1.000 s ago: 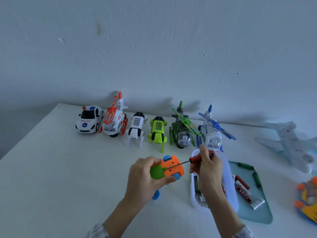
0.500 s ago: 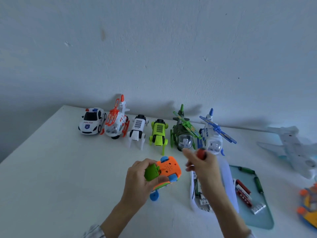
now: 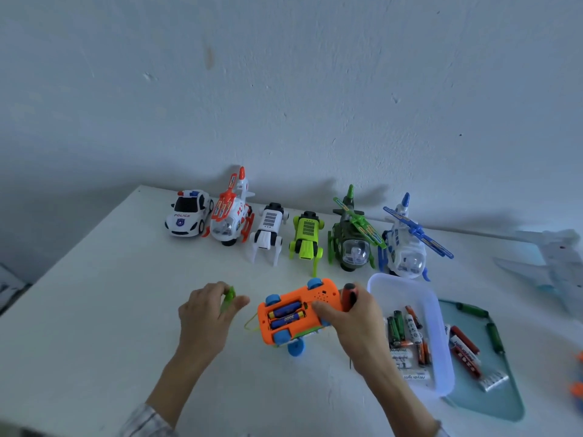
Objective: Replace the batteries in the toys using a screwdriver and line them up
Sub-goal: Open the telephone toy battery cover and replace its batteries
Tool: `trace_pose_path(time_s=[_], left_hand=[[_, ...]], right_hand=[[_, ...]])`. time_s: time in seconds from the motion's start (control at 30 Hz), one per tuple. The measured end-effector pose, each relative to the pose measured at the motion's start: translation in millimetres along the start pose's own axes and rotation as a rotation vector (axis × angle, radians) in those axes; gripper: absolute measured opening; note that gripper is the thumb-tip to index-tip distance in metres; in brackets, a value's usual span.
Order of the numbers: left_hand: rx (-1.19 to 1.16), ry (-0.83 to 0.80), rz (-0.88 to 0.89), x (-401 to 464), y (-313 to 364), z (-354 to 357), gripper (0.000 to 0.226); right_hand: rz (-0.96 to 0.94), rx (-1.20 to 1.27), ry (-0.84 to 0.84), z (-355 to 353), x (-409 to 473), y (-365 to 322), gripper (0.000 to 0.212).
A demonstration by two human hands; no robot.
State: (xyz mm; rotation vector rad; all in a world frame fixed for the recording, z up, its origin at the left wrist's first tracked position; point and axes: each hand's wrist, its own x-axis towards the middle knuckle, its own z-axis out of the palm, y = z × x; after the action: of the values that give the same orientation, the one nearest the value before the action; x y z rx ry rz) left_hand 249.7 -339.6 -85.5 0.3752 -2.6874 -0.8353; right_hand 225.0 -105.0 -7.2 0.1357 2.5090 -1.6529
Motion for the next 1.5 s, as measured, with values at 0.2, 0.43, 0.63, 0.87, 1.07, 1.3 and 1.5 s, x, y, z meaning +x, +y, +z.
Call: trace_pose_path(time_s=[0.2, 0.43, 0.63, 0.87, 1.07, 1.3, 1.5], left_hand=[[0.362, -0.234, -0.048, -1.5, -3.7, 5.2, 0.129], [-0.241, -0.359, 0.175, -19.8, 61.7, -4.1, 0.095], [-0.384, -0.276, 0.206, -22.2, 74.4, 20.8, 0.067], [-0.417, -0.223, 0.228, -26.4, 82.0, 29.1, 0.066], [-0.356, -0.193, 0.262, -27.5, 86.6, 30.3, 0.07], [-0.201, -0.139, 0.308, -30.0, 87.4, 35.0, 0.07], [-0.17, -0.094, 0.314, -32.4, 88.0, 37.4, 0.068]], right_hand=[[0.006, 0.012, 0.021, -1.2, 0.0, 2.5, 0.034], [-0.016, -0.053, 0.028, -2.1, 4.5, 1.5, 0.035], [-0.189, -0.305, 0.097, -17.4, 4.9, -22.4, 0.039], [-0.48, -0.081, 0.237, -40.1, -8.6, -78.3, 0.05], [-0.518, -0.064, 0.192, -20.2, -0.4, -57.5, 0.046], [-0.623, -0.105, 0.166, -15.8, 8.1, -48.9, 0.05], [-0.615, -0.103, 0.168, -14.9, 10.8, -42.7, 0.048]])
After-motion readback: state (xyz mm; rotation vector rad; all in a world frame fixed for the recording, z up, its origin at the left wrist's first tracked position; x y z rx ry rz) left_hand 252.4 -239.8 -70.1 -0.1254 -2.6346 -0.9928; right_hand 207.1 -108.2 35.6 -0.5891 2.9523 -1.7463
